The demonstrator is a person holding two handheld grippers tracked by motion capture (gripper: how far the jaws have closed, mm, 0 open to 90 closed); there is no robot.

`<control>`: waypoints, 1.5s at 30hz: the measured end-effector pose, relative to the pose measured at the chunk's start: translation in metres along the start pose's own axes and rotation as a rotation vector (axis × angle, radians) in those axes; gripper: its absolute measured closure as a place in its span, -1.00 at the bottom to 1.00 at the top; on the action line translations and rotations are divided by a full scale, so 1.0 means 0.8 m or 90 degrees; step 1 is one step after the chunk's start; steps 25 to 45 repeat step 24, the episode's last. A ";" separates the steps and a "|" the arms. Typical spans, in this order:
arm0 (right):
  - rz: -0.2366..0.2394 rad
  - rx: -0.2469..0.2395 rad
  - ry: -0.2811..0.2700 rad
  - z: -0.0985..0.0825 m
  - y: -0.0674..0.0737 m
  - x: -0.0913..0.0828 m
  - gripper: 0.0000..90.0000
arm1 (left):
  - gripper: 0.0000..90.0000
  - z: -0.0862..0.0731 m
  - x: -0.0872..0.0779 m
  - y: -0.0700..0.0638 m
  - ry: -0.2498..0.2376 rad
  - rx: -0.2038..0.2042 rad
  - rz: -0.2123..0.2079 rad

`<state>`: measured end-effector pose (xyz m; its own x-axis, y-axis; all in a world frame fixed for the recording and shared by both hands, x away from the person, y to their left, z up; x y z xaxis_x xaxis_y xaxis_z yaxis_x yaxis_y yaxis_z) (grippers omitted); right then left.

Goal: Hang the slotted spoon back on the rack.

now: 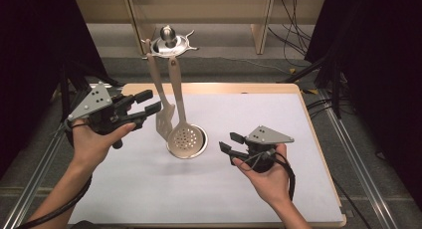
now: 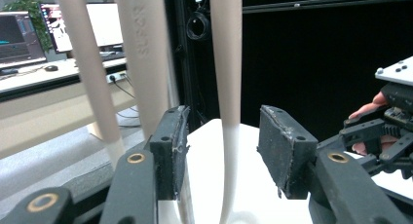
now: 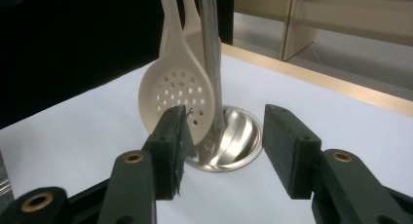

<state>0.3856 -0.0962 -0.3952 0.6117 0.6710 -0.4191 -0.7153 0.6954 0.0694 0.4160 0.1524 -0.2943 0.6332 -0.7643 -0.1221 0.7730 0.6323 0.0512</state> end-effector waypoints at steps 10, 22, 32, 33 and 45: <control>-0.001 0.003 -0.001 -0.001 -0.002 0.000 0.17 | 0.17 -0.024 -0.010 0.015 0.005 -0.018 0.033; 0.000 0.013 0.012 -0.004 -0.003 -0.001 0.16 | 0.17 -0.028 -0.008 0.021 0.006 -0.025 0.044; 0.007 0.016 0.010 -0.004 -0.002 -0.001 0.16 | 0.17 -0.028 -0.008 0.022 0.006 -0.024 0.047; 0.007 0.016 0.010 -0.004 -0.002 -0.001 0.16 | 0.17 -0.028 -0.008 0.022 0.006 -0.024 0.047; 0.007 0.016 0.010 -0.004 -0.002 -0.001 0.16 | 0.17 -0.028 -0.008 0.022 0.006 -0.024 0.047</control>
Point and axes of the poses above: each handheld gripper's, and its own axes: x roughly forward along the jaws, z roughly out of its top, y roughly to its left, the point moved 8 cm from there along x, roughly forward along the jaws, and after that the axes turned 3 degrees about y, right-handed, at the moved point
